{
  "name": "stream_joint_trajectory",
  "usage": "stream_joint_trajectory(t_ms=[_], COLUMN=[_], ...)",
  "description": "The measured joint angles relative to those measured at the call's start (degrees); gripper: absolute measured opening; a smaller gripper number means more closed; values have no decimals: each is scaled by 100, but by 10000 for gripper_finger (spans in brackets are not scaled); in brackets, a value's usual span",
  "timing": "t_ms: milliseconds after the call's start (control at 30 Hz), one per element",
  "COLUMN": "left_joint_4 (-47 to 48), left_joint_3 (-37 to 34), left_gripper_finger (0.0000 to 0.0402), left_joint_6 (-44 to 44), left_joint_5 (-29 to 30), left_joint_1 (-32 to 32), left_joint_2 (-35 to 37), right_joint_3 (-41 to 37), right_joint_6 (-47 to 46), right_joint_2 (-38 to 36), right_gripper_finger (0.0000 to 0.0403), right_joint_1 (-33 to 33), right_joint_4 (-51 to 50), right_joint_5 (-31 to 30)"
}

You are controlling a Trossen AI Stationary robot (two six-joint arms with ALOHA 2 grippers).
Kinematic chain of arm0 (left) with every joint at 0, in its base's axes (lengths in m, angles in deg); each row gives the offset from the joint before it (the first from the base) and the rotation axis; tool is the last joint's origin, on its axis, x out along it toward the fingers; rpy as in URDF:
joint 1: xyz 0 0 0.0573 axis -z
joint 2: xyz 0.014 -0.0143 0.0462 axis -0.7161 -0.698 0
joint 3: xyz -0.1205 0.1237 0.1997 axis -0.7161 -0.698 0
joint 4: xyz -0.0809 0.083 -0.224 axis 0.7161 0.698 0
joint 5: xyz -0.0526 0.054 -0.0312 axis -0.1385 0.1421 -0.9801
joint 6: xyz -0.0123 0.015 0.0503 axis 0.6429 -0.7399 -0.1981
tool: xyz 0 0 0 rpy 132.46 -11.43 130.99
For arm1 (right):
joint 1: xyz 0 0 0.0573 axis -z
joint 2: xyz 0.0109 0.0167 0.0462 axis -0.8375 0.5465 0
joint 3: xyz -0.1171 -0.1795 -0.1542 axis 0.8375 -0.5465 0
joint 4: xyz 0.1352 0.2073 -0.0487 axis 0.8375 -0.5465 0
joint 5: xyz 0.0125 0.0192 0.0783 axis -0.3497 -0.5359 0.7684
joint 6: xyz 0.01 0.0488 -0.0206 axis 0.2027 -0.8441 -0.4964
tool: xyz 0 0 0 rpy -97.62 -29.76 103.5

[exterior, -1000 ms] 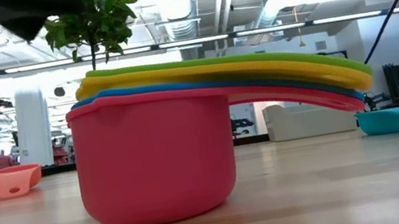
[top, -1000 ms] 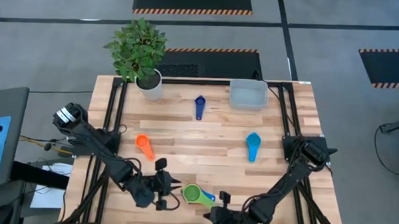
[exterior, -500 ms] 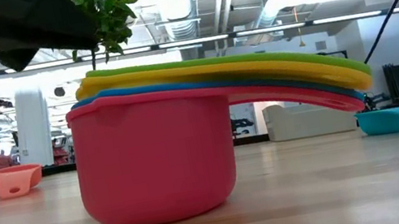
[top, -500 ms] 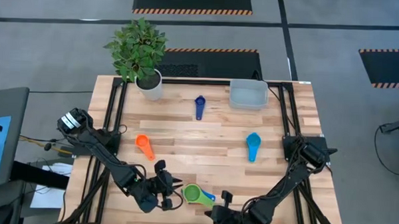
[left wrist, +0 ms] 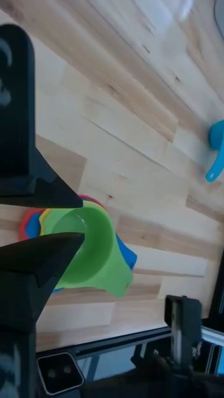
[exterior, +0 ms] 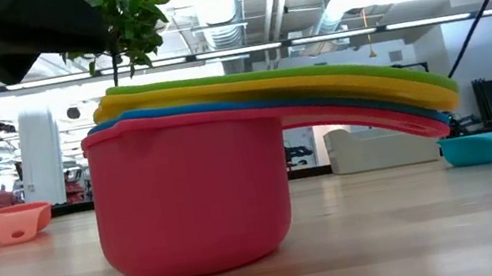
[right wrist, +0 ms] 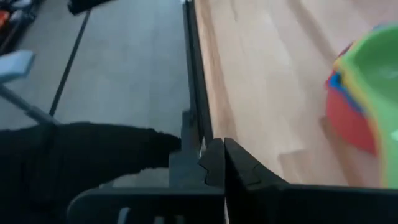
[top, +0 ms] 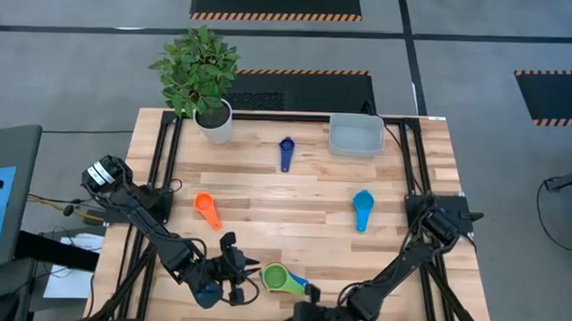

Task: Nest measuring cups in basket
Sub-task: Move the stacked measuring cups towards the center of the table

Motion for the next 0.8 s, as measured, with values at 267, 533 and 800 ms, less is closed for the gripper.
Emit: stream_joint_trajectory(t_ms=[267,533,800], left_joint_4=[3,4,10], left_joint_3=[0,0,0], left_gripper_finger=[61,61,61], left_joint_6=[-41,-43,-45], left_joint_5=[-4,-4,-7], left_joint_1=[12,12,12], left_joint_2=[0,0,2], right_joint_3=[24,24,24], right_joint_6=[-258,-265,-414], right_joint_2=[122,122,107], right_gripper_finger=[7,5,6], right_joint_1=[-40,31,145], right_joint_4=[-24,-305,-729], right_joint_5=[80,-295,-865])
